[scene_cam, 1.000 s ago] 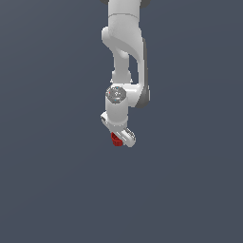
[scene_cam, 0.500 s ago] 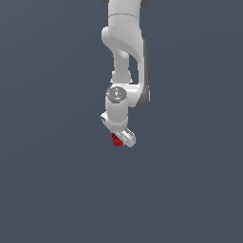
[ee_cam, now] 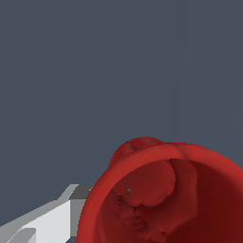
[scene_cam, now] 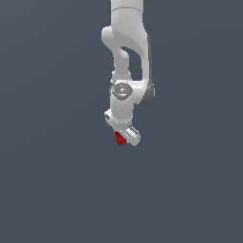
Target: Pick up the object and move it to a goal position.
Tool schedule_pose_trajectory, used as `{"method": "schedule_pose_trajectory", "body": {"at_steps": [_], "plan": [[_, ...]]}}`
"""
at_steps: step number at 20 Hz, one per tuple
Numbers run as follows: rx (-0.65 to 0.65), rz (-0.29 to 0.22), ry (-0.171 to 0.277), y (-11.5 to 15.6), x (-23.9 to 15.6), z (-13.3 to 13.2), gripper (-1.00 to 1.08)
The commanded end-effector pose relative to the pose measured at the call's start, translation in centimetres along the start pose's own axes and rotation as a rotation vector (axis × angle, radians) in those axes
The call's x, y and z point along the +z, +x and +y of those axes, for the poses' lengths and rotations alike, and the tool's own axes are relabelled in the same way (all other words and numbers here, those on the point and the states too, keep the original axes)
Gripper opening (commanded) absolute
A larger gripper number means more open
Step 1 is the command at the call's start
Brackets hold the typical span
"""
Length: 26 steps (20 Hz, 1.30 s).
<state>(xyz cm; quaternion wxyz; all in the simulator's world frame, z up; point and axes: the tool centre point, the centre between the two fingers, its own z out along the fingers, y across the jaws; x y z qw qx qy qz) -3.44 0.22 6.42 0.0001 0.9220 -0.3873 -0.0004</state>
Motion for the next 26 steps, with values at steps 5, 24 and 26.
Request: {"method": "schedule_pose_trajectory", "body": {"at_steps": [5, 24, 26], "plan": [[-0.001, 0.002, 0.001, -3.1, -4.0, -3.3, -1.00], [0.000, 0.001, 0.000, -11.2, -14.5, -12.5, -1.00], [-0.001, 0.001, 0.000, -11.2, -14.6, -12.5, -1.00]]}}
